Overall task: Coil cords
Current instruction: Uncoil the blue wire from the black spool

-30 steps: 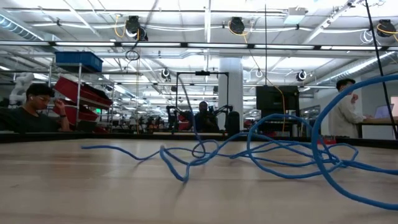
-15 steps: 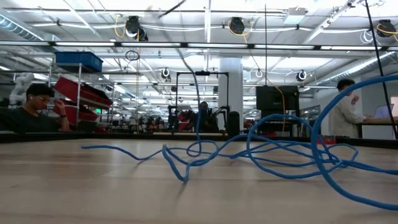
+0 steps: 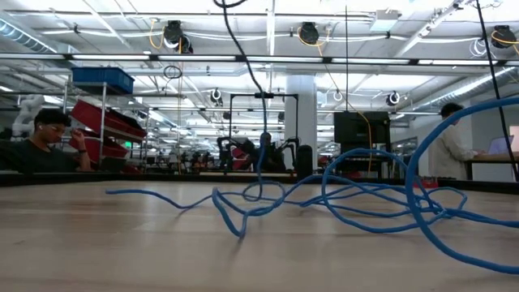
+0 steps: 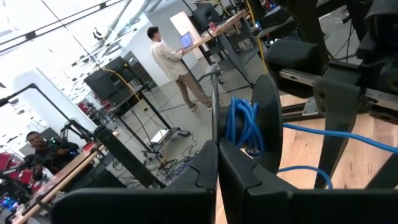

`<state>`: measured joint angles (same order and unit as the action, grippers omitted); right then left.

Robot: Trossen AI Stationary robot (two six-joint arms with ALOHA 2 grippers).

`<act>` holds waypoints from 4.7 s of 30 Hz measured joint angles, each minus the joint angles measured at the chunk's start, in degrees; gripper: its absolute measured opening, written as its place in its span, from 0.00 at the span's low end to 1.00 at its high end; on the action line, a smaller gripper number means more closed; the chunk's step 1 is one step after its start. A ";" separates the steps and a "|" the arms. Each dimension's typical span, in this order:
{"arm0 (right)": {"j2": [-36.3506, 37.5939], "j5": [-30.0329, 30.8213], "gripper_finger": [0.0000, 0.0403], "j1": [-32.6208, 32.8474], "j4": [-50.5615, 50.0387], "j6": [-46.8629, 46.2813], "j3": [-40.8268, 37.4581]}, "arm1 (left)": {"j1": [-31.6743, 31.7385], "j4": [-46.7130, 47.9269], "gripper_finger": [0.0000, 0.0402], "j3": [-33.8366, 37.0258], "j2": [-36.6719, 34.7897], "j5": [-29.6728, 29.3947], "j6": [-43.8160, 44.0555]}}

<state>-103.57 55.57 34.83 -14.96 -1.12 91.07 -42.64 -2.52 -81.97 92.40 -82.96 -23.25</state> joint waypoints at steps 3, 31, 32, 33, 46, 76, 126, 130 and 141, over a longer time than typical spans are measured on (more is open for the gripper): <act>0.00 0.15 0.30 0.18 0.16 -1.18 0.00 | -0.14 0.00 0.02 0.00 0.02 -0.01 -0.05; 0.17 5.57 0.49 2.79 9.42 -0.38 0.00 | -2.85 -8.13 0.02 0.00 0.09 -1.23 -10.18; 0.17 5.47 0.49 2.73 9.56 -0.11 0.00 | -2.77 -8.19 0.02 0.00 0.09 -0.22 -10.11; 0.17 4.81 0.49 2.52 9.58 -0.09 0.00 | -2.75 -8.60 0.02 0.00 0.09 0.43 -10.13; -0.42 2.44 0.49 0.15 1.92 -3.23 0.00 | -2.76 -9.15 0.02 -0.02 0.09 1.75 -10.09; -0.35 6.01 0.49 4.42 0.55 -2.96 0.00 | -3.27 -8.92 0.02 -0.02 0.04 0.52 -10.68; 8.08 2.67 0.36 3.94 -0.31 -10.17 0.07 | -1.88 -27.30 0.02 -0.09 -2.54 4.49 -32.66; 6.70 5.04 0.36 4.99 0.14 -5.37 0.07 | -2.00 -27.08 0.02 -0.09 -2.49 9.38 -29.62; -1.82 12.77 0.36 5.53 9.32 3.80 -0.02 | -2.13 -25.47 0.02 -0.09 -2.47 12.20 -24.94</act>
<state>-105.39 68.34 40.36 -5.64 2.67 91.05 -44.77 -27.99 -82.06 89.93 -70.76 -48.19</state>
